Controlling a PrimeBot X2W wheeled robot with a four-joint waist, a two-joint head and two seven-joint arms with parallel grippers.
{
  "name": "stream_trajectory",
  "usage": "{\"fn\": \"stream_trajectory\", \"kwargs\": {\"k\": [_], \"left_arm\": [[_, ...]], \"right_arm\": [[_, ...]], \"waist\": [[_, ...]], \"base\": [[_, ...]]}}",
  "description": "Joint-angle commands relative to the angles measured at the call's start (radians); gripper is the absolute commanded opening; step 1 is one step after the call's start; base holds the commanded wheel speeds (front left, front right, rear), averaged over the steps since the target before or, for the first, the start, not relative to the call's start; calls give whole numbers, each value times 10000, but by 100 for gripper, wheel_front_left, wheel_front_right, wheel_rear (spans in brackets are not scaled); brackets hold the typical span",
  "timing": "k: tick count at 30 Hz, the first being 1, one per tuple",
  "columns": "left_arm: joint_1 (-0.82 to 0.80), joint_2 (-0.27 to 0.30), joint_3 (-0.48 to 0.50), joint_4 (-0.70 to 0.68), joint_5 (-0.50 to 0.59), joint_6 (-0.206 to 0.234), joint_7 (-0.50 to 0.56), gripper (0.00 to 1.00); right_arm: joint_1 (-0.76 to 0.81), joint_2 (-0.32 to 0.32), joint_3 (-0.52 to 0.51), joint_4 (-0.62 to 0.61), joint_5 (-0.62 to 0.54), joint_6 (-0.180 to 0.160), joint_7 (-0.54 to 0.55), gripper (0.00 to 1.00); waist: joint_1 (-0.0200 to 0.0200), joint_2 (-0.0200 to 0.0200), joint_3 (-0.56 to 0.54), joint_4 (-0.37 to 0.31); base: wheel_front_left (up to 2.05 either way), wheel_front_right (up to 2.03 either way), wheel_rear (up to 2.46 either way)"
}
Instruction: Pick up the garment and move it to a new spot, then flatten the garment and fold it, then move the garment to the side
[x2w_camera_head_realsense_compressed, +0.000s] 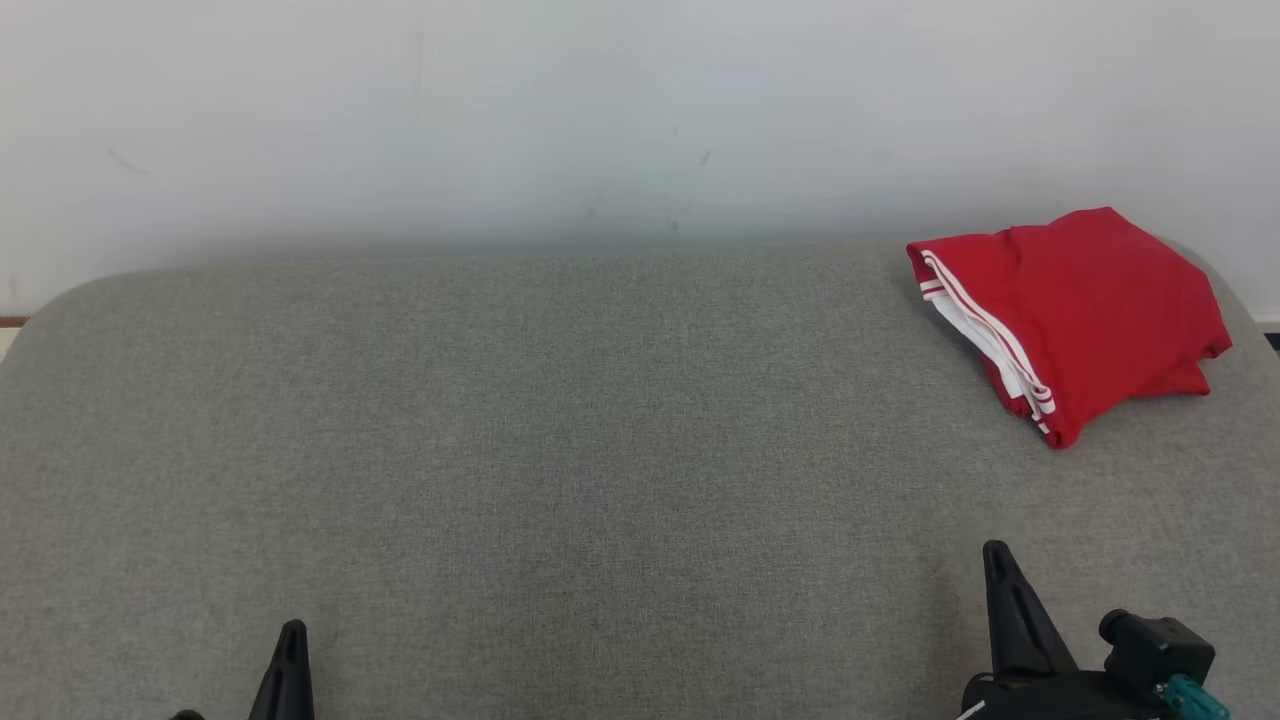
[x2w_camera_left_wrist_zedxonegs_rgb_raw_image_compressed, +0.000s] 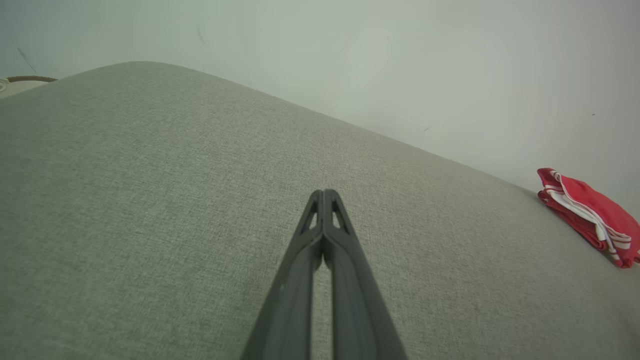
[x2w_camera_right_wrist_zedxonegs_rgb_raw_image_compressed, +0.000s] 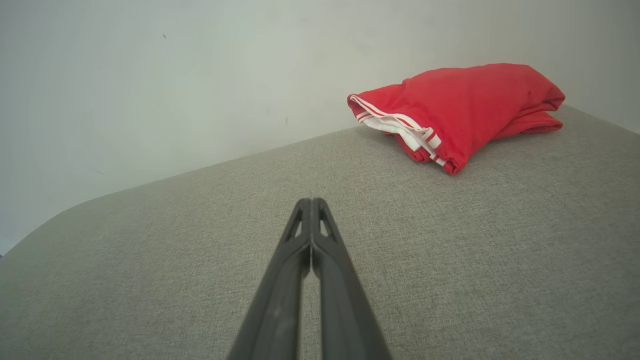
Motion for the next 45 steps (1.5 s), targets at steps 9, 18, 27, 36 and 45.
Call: {"fn": "stream_trajectory", "kwargs": {"k": [9, 18, 27, 36, 45], "left_arm": [[-661, 36, 256, 370, -1737, -167, 477, 0], [-1013, 42, 441, 775, -3101, -272, 897, 0], [-1304, 52, 591, 1113, -4217, -356, 1240, 0], [-1626, 65, 757, 1496, -5478, -455, 1631, 0], [-1901, 79, 893, 1810, -6530, -532, 1941, 0]], "right_arm": [[-671, 47, -279, 319, 1902, -1, 332, 0], [-1011, 96, -502, 690, 3393, -2, 631, 0], [-1299, 143, -694, 987, 4593, -2, 876, 0], [-1603, 203, -922, 1335, 5951, -2, 1169, 0], [-1876, 250, -1112, 1610, 7054, -3, 1405, 0]], "waist": [[0, 0, 5, 17], [0, 0, 10, 34], [0, 0, 15, 49], [0, 0, 21, 67], [0, 0, 26, 84]], "base": [[0, 0, 0], [0, 0, 0], [0, 0, 0], [0, 0, 0], [0, 0, 0]]}}
